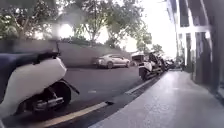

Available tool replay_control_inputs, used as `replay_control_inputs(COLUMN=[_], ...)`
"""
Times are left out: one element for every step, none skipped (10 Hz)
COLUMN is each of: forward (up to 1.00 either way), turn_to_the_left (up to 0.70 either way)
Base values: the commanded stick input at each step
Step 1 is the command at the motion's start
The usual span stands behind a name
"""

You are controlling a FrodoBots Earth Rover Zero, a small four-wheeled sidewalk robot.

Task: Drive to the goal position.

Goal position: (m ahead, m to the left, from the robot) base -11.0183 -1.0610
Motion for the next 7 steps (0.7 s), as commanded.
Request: replay_control_inputs(forward=[0.00,0.00,0.00,0.11,0.36,0.45,0.45], turn_to_the_left=[-0.45,-0.45,-0.17,-0.03,0.00,0.00,0.00])
